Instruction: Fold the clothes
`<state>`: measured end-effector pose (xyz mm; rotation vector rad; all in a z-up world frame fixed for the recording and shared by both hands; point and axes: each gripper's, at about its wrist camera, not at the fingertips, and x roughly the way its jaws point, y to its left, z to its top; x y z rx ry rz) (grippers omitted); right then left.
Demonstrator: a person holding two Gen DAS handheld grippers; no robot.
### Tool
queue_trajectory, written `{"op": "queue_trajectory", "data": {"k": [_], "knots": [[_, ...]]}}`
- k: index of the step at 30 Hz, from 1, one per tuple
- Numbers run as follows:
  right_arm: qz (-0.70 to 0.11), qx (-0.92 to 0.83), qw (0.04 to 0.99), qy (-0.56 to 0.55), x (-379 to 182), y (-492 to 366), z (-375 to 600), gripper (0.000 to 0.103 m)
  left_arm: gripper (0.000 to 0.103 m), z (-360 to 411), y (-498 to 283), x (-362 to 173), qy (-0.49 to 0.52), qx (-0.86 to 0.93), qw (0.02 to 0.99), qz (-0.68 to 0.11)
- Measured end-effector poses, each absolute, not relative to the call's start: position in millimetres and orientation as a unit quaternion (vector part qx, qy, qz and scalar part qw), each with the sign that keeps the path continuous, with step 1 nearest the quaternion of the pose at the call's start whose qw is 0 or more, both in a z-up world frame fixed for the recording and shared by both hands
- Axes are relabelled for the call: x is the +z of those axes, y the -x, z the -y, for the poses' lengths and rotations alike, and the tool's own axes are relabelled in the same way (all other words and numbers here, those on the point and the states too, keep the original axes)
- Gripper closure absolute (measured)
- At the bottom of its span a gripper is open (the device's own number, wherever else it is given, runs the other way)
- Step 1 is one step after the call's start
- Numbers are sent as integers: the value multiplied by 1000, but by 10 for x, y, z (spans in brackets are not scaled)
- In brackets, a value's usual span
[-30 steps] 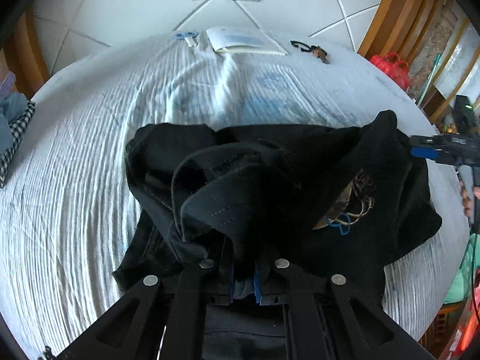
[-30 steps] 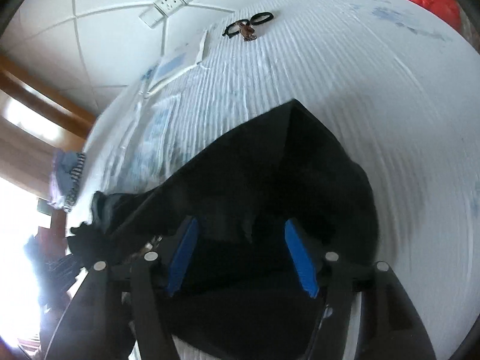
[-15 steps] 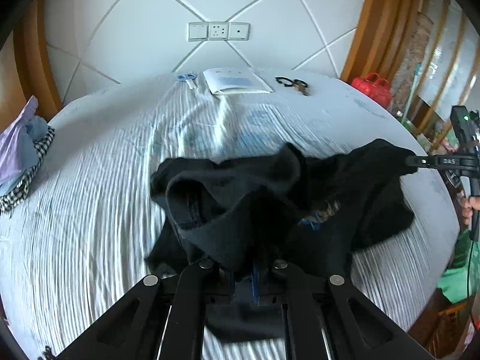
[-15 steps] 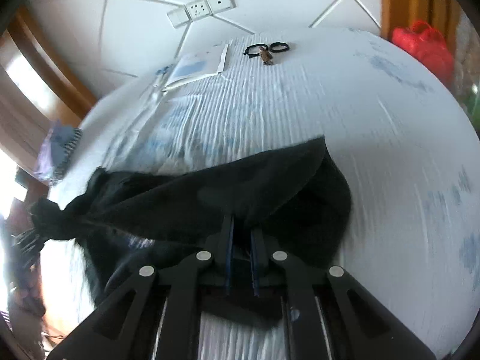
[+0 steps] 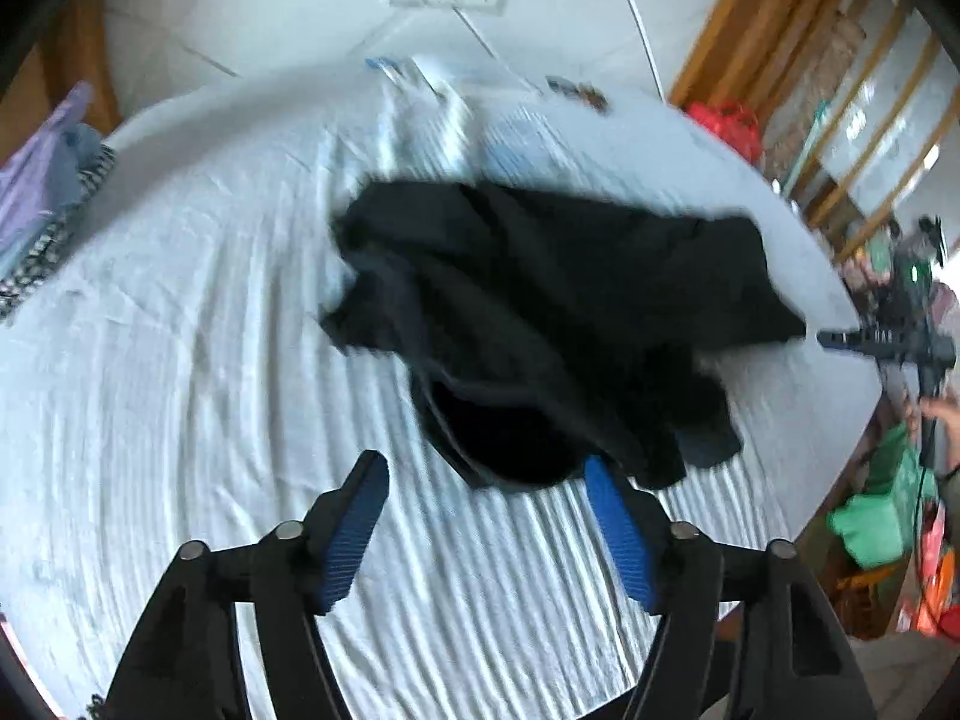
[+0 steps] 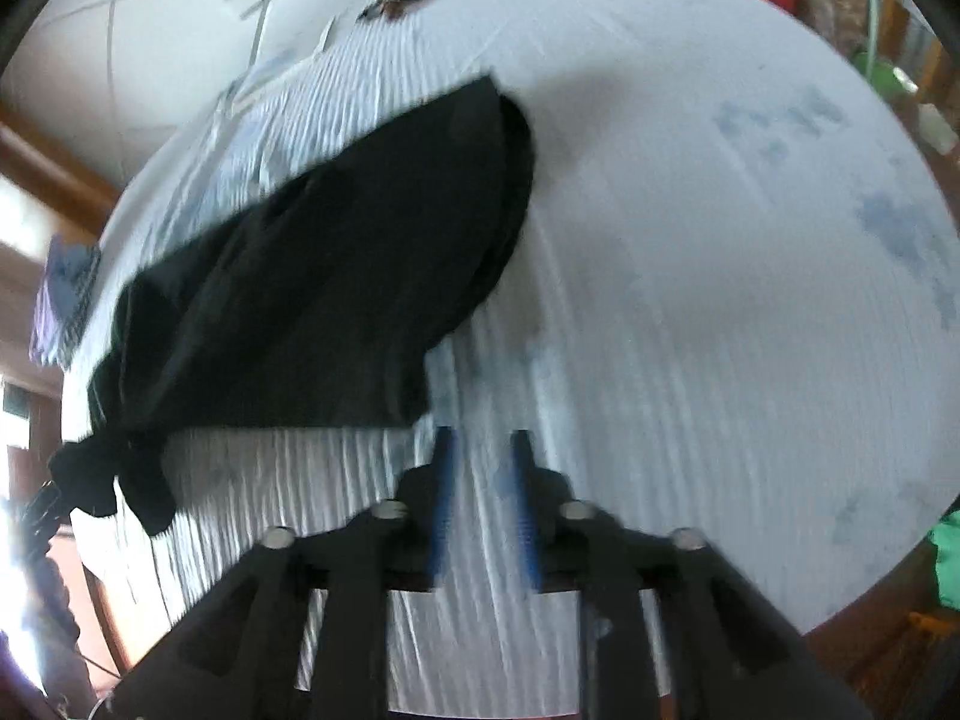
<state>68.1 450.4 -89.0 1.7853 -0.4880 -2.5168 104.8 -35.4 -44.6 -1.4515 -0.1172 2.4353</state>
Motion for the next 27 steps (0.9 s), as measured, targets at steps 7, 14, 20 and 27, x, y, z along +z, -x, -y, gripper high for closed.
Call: {"op": "queue_trajectory", "data": {"k": [7, 14, 20, 27], "knots": [[168, -829, 8, -534, -611, -343, -4620, 43, 27, 587, -277, -281, 496, 857, 109, 89], [192, -823, 10, -535, -754, 199, -4670, 43, 27, 498, 262, -1014, 558, 821, 38, 117], [223, -815, 7, -534, -856, 460, -4865, 38, 27, 416, 271, -1224, 571, 814, 19, 109], [204, -809, 2, -551, -1045, 751, -4870, 13, 13, 170, 353, -1310, 584, 811, 3, 37]]}}
